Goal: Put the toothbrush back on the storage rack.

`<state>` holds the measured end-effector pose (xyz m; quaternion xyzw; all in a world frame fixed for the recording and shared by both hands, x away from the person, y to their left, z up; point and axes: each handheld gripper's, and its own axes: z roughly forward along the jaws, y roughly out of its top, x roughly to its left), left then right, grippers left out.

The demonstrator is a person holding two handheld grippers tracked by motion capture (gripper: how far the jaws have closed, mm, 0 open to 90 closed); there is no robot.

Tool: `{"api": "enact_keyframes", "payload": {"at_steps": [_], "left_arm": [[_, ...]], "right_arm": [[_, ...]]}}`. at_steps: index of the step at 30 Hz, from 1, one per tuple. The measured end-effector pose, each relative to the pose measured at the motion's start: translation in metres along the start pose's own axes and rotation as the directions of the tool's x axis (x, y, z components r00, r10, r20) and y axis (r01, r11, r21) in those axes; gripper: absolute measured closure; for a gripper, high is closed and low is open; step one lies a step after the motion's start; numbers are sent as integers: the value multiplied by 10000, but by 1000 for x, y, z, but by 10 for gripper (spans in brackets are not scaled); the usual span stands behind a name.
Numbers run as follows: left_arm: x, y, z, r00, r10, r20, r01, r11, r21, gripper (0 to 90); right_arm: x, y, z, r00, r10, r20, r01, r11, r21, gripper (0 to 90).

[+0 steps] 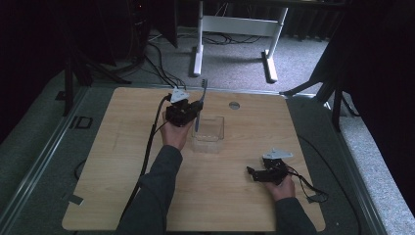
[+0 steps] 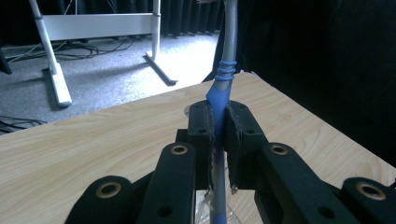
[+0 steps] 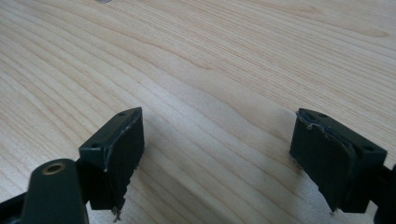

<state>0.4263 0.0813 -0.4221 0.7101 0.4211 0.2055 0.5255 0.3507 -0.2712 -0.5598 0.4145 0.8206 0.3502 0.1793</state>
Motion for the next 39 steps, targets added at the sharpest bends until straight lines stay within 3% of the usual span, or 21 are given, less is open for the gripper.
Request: {"api": "enact_keyframes", "payload": {"at_steps": [14, 26, 30, 33, 35, 36, 39], "left_arm": [[-3, -5, 10, 9999, 121, -14, -121, 9997, 209, 812], [-11, -12, 20, 9983, 565, 145, -573, 9965, 601, 806], [-17, -16, 25, 9933, 1145, 145, -1153, 9883, 999, 805], [-23, -21, 29, 9868, 1608, 176, -1617, 9770, 1388, 806], [-24, -22, 30, 9849, 1722, 195, -1732, 9739, 1468, 806], [-28, -25, 32, 9799, 1973, 294, -1994, 9653, 1687, 806], [-32, -29, 34, 9709, 2361, 397, -2393, 9497, 2021, 806]], "right_arm": [[0, 0, 0, 10000, 10, -1, -10, 10000, -7, 171], [0, 0, 0, 10000, 7, -2, -7, 10000, -5, 170], [0, 0, 0, 10000, 3, -3, -3, 10000, -6, 171], [0, 0, 0, 10000, 5, -2, -5, 10000, -4, 171], [0, 0, 0, 10000, 4, 2, -4, 10000, -5, 171], [0, 0, 0, 10000, 5, -1, -5, 10000, -3, 171], [0, 0, 0, 10000, -4, 6, 4, 10000, -11, 171]]}}
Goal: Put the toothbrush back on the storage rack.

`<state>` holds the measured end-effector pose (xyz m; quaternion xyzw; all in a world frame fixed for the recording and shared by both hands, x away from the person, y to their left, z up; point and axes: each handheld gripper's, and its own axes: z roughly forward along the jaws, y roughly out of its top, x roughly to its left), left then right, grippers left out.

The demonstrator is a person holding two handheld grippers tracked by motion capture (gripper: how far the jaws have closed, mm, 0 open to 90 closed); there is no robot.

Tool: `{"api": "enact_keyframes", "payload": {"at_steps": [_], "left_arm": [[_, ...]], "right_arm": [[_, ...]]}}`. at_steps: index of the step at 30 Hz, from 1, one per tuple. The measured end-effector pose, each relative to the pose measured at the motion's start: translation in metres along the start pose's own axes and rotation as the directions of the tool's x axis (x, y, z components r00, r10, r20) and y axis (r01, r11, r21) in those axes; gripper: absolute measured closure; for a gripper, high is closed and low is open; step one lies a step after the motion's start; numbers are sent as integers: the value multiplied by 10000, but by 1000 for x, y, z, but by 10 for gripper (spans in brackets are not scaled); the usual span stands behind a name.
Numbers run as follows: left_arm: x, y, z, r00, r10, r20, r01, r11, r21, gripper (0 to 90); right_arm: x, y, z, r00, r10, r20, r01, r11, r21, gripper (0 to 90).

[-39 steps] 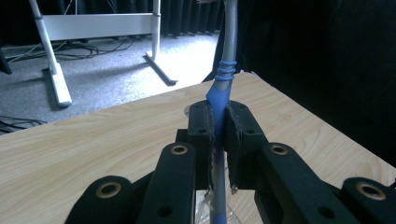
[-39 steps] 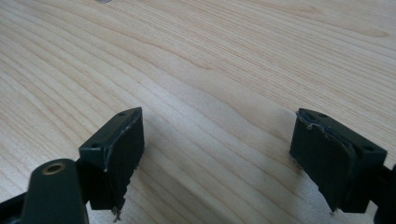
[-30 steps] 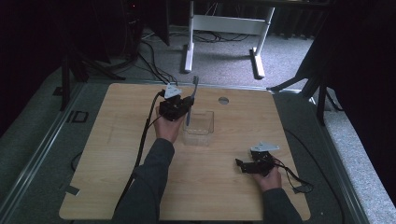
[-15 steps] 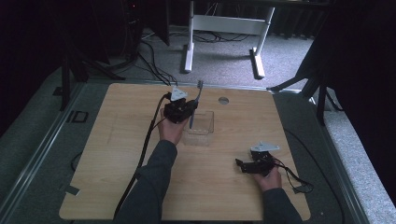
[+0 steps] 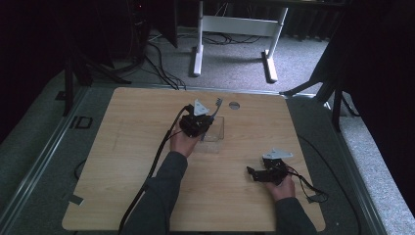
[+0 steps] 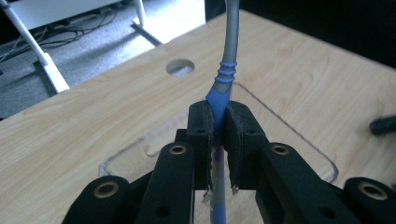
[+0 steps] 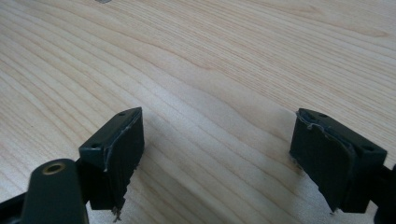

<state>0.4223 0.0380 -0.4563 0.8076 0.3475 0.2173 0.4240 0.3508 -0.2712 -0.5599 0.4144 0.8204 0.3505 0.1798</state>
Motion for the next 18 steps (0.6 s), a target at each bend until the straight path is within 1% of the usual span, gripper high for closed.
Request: {"api": "enact_keyframes", "payload": {"at_steps": [2, 5, 6, 7, 9, 10, 12, 15, 16, 18], "left_arm": [[-3, -3, 2, 9996, 261, -82, -259, 9995, 191, 805], [-3, -9, 2, 9998, 221, 16, -222, 9991, 356, 801], [-2, -11, 2, 9997, 192, 152, -198, 9992, 361, 779], [-2, -12, 2, 9993, 220, 312, -232, 9990, 381, 739], [-1, -14, 0, 9989, 217, 426, -236, 9987, 448, 663], [-1, -14, -1, 9987, 178, 476, -195, 9992, 362, 633], [0, -15, -5, 9986, 12, 523, -18, 9999, 116, 584], [4, -16, -11, 9984, -216, 515, 222, 9997, -114, 528], [6, -16, -13, 9978, -382, 541, 397, 9989, -266, 518], [13, -18, -19, 9941, -859, 664, 897, 9944, -562, 500]], "right_arm": [[0, 0, 0, 10000, 2, -5, -2, 10000, 1, 171], [0, 0, 0, 10000, 4, -5, -4, 10000, 1, 171], [0, 0, 0, 10000, 6, -2, -6, 10000, 1, 171], [0, 0, 0, 10000, 9, -7, -9, 10000, 4, 171], [0, 0, 0, 10000, 13, -9, -13, 10000, 12, 171], [0, 0, 0, 10000, 14, -13, -14, 10000, 10, 171], [0, 0, 0, 10000, 8, -12, -8, 10000, 13, 171], [0, 0, 0, 10000, 8, -12, -8, 10000, 15, 171], [0, 0, 0, 10000, 9, -12, -9, 10000, 13, 171], [0, 0, 0, 10000, 9, -12, -9, 10000, 12, 171]]}}
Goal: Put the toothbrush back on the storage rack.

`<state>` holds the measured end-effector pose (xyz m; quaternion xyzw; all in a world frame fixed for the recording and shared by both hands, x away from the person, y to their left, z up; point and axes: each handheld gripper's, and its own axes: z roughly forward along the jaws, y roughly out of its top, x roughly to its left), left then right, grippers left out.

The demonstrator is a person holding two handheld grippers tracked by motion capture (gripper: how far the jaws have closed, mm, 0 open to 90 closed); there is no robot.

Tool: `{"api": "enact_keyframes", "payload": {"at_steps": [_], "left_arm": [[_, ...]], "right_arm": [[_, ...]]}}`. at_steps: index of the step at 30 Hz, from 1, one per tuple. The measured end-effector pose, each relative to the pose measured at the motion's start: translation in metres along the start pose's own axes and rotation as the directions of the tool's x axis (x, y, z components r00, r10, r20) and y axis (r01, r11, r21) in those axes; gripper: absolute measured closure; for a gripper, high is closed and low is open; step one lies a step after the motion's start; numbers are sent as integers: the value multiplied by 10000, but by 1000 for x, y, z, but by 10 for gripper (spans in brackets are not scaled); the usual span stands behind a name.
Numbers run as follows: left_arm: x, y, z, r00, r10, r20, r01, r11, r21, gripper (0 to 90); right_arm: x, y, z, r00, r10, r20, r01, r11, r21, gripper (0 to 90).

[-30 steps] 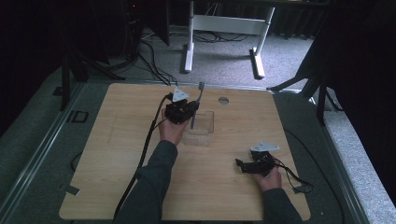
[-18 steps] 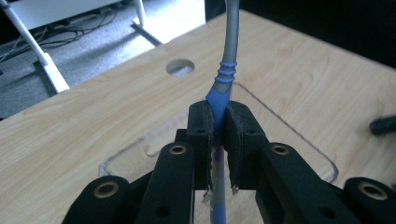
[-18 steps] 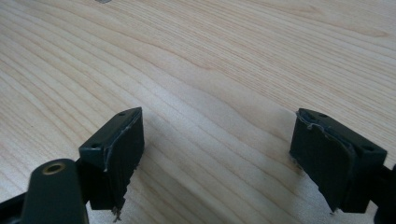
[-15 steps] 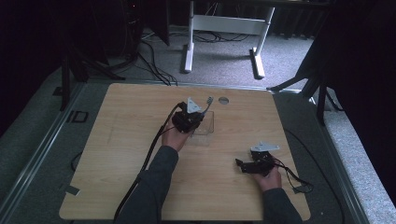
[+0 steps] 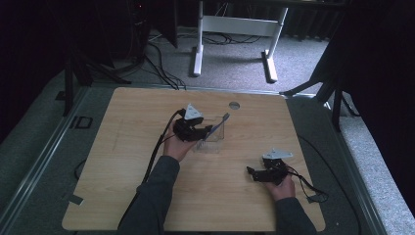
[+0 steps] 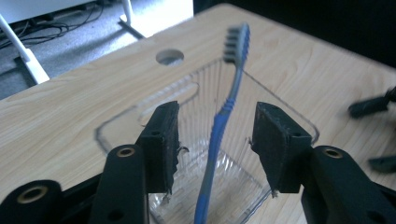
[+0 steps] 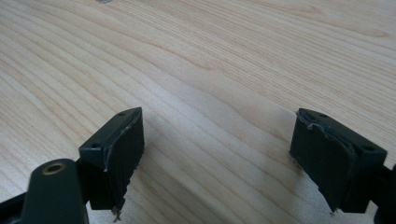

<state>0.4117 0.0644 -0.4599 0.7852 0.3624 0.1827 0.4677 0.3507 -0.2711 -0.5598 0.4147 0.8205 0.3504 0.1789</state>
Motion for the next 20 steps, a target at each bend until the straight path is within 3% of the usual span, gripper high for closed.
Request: {"api": "enact_keyframes", "payload": {"at_steps": [3, 9, 14, 20], "left_arm": [[12, -1, -9, 9967, -799, 155, 804, 9961, -357, 474], [28, -11, -23, 9898, -1426, -29, 1423, 9885, -508, 446], [38, -24, -35, 9747, -2231, 118, 2233, 9718, -761, 437], [39, -41, -47, 9696, -2446, 51, 2442, 9662, -829, 423]], "right_arm": [[0, 0, 0, 10000, 1, 1, -1, 10000, -1, 171], [0, 0, 0, 10000, 2, 0, -2, 10000, 1, 171], [0, 0, 0, 10000, -3, 0, 3, 10000, 1, 171], [0, 0, 0, 10000, -6, -1, 6, 10000, 1, 170]]}}
